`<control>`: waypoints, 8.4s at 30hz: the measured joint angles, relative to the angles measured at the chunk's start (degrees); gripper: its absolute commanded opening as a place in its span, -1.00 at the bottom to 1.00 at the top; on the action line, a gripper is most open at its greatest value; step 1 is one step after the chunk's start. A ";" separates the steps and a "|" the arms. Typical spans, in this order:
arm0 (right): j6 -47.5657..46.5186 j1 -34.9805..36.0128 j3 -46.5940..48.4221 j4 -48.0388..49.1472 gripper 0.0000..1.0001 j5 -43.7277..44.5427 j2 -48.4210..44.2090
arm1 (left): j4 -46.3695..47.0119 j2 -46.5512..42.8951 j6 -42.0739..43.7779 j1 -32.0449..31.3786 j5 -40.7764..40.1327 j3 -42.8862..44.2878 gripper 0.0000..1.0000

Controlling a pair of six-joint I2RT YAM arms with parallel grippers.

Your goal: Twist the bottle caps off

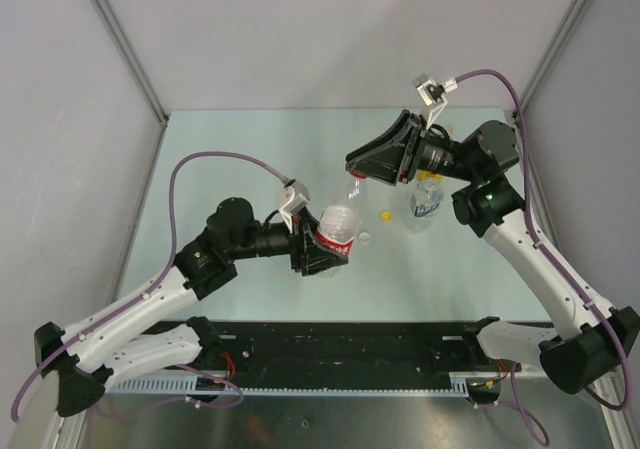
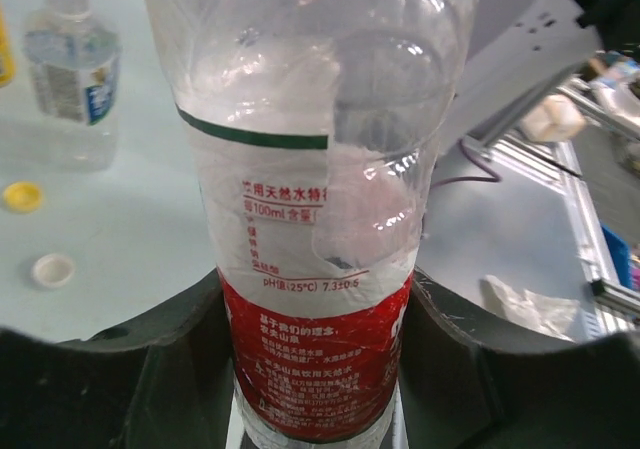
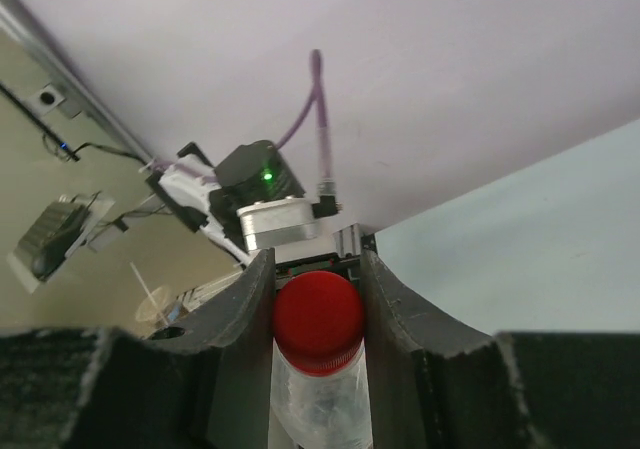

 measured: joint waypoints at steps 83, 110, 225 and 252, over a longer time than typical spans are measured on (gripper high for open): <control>-7.74 -3.61 0.66 -11.67 0.99 4.48 -0.33 | -9.18 -6.86 10.71 0.63 -19.41 -4.11 -0.99; -9.53 4.02 0.66 -11.06 -0.19 1.60 4.44 | -9.62 -4.76 10.58 0.63 -18.27 -2.67 -0.97; -30.82 -6.01 0.61 -20.74 -1.00 39.50 9.05 | -10.19 17.84 7.32 12.37 -17.70 4.13 0.99; -40.72 -2.51 0.61 2.03 -1.00 58.51 29.68 | -9.79 17.11 1.11 26.27 -6.36 5.01 0.99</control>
